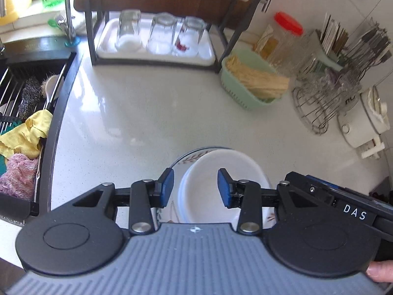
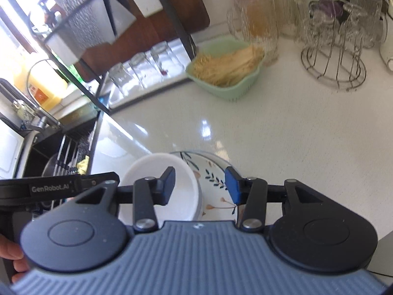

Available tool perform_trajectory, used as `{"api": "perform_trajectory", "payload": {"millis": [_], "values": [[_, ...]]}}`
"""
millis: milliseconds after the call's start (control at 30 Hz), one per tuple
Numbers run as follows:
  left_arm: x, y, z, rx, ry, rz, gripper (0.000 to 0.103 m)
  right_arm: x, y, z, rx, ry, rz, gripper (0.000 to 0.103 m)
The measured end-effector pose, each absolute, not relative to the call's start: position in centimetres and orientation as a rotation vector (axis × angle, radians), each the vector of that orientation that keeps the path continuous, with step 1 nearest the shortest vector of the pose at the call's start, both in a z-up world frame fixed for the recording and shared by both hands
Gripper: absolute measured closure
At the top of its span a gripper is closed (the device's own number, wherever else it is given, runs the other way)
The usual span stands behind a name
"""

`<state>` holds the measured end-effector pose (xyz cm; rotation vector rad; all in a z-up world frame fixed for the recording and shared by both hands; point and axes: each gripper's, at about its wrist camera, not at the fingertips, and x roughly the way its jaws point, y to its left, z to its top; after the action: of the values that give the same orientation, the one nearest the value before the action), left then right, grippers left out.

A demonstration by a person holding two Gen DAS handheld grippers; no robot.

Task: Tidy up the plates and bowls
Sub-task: 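Lower the ceramic bowl onto the plates and open both grippers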

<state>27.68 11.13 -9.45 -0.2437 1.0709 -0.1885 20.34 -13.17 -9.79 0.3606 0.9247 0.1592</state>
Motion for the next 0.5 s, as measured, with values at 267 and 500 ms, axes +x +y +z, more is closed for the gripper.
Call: {"api": "perform_trajectory", "payload": {"millis": [267, 500], "values": [[23.8, 8.5, -3.3, -0.225, 0.946, -0.183, 0.058, 17.0, -16.4, -4.7, 0.35, 0.779, 0.204, 0.055], [20.4, 6.9, -0.1, -0.228, 0.847, -0.165, 0.056, 13.4, -18.0, -2.0, 0.326, 0.672, 0.256, 0.055]]}}
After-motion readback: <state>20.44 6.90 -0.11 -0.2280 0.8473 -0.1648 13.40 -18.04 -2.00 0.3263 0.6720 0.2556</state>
